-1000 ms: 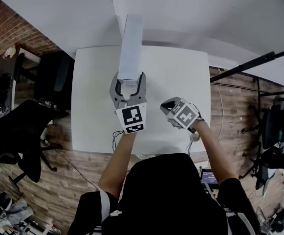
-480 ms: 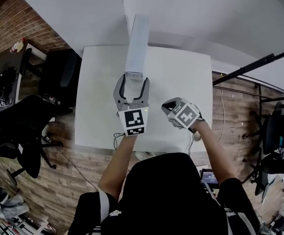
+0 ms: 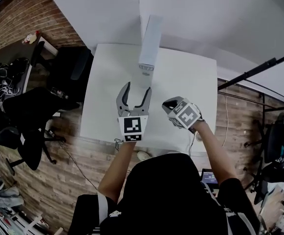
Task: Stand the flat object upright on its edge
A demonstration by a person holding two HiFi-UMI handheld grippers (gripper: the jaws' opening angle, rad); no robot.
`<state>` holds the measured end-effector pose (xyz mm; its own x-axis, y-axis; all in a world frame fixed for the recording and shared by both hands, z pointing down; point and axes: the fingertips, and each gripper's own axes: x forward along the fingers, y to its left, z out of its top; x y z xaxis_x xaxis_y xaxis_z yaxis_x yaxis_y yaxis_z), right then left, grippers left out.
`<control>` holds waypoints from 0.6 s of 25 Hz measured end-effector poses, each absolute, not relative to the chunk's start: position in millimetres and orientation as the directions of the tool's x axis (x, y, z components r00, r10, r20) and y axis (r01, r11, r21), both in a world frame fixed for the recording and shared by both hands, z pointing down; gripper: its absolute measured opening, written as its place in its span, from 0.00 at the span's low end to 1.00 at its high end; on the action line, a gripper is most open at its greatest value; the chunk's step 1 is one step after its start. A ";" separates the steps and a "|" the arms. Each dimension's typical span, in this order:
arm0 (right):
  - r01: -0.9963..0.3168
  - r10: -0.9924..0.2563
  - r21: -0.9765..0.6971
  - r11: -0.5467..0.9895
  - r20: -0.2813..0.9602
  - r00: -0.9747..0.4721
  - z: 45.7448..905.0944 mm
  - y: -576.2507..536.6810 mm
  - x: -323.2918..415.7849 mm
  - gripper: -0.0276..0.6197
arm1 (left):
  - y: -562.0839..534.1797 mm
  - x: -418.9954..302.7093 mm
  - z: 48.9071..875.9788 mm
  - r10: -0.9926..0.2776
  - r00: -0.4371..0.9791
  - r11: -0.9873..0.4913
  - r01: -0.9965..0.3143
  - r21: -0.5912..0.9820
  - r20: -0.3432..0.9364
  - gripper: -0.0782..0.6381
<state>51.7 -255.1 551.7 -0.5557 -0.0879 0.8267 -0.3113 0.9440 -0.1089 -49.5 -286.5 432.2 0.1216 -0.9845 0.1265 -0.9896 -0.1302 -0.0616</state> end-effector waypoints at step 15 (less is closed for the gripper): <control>-0.424 -0.309 -0.019 0.905 0.655 -0.690 475.0 -226.8 40.6 0.11 | -208.8 -42.6 403.5 -0.972 0.194 -0.198 -0.980 -0.025 0.130 0.23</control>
<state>40.6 -226.8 475.0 -0.6896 -0.3092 0.6549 -0.4240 0.9055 -0.0189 -42.6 -208.8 403.5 0.1937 -0.9725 0.1297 -0.9798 -0.1985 -0.0248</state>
